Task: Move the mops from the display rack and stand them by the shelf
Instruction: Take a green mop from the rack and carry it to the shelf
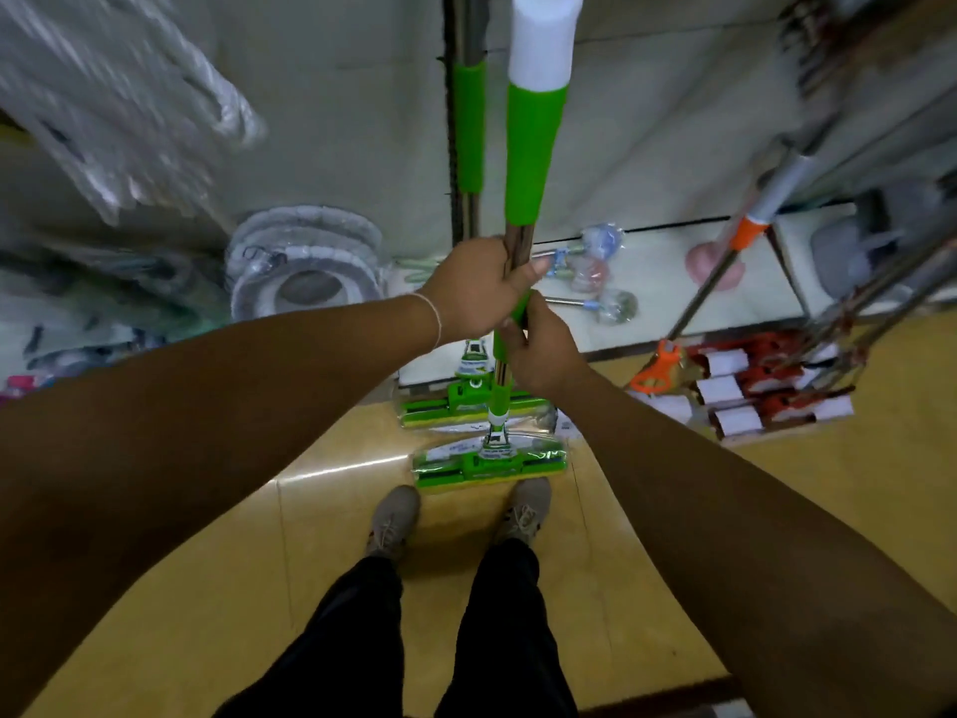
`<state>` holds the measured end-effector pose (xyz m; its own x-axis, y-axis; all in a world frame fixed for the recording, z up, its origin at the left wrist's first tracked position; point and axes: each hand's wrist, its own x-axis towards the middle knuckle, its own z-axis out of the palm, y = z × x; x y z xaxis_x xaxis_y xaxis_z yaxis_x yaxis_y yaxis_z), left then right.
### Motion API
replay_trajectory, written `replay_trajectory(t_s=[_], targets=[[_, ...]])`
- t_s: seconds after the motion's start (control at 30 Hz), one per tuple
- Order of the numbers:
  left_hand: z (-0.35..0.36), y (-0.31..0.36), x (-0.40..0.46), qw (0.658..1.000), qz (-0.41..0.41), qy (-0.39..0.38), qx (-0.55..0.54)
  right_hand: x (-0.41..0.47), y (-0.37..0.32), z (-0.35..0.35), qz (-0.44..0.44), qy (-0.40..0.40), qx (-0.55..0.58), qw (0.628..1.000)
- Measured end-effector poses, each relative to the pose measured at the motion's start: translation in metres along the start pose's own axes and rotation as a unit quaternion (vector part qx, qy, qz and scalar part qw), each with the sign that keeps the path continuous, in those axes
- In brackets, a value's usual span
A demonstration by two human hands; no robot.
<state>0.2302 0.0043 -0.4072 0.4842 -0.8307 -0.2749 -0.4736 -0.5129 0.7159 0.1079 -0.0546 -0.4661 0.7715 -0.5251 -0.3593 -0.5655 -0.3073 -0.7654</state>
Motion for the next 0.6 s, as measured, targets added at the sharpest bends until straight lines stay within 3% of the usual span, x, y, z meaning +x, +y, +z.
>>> replay_trajectory(t_s=[0.07,0.23,0.6], targets=[[0.006,0.022,-0.013,0.998,0.053,-0.040,0.008,-0.029,0.000,-0.007,0.002,0.053,0.003,0.999],[0.018,0.088,-0.045,0.981,0.183,-0.053,0.044,-0.104,-0.016,-0.034,0.009,0.195,0.019,0.981],[0.037,0.248,-0.105,0.930,0.342,-0.136,-0.006,-0.248,-0.040,-0.116,0.078,0.396,0.048,0.914]])
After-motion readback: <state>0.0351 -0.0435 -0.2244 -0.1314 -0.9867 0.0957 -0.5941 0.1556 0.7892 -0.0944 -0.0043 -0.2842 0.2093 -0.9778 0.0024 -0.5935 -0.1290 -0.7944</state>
